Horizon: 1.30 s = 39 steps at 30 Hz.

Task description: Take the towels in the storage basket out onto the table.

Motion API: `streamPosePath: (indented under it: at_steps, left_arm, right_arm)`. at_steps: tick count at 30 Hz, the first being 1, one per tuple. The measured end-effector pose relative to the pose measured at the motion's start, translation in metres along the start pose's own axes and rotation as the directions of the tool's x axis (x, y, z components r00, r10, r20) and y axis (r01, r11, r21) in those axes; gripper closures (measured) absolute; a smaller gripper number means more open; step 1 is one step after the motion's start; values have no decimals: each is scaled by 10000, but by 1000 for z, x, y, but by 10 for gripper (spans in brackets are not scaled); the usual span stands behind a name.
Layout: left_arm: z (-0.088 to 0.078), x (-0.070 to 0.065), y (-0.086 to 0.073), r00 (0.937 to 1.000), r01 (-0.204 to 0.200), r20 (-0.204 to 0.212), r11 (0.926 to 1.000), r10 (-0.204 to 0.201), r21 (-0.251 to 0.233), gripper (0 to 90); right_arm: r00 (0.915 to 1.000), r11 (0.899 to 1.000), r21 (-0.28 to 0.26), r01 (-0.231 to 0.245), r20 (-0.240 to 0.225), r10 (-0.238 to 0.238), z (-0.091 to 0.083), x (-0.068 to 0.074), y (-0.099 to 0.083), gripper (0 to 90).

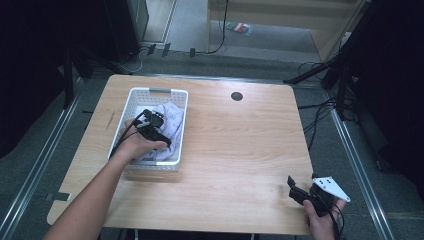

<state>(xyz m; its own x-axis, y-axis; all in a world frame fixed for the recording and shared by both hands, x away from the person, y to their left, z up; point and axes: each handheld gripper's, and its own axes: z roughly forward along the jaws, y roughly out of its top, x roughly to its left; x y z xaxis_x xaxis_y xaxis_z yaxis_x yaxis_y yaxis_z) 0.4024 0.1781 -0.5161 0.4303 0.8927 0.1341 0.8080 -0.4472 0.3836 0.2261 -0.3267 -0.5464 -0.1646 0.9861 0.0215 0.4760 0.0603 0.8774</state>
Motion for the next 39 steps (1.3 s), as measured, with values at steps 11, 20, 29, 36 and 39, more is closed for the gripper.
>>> streamPosePath:
  at_steps: [11, 20, 29, 36, 39]
  left_arm:
    - [-6, 5, -1, 9984, -103, -562, 9998, 92, -193, 479]
    - [-10, 7, 1, 9984, 125, -555, 9997, -135, -192, 588]
    - [-21, 16, 3, 9982, 520, -263, 9979, -531, -386, 600]
    - [-41, 20, 7, 9985, 506, -191, 9959, -522, -752, 600]
    - [-51, 22, 9, 9986, 462, -217, 9949, -483, -897, 599]
  right_arm:
    - [10000, 10000, 18, 0, -21, 0, 0, 0, 0, 134]
    - [10000, 10000, 1, -4, -19, 4, 0, 0, 0, 134]
    - [10000, 10000, -4, -1, -16, 1, 0, 0, 0, 134]
    - [10000, 10000, 10, 1, -21, -1, 0, 0, 0, 134]
    - [10000, 10000, 7, -1, -19, 1, 0, 0, 0, 134]
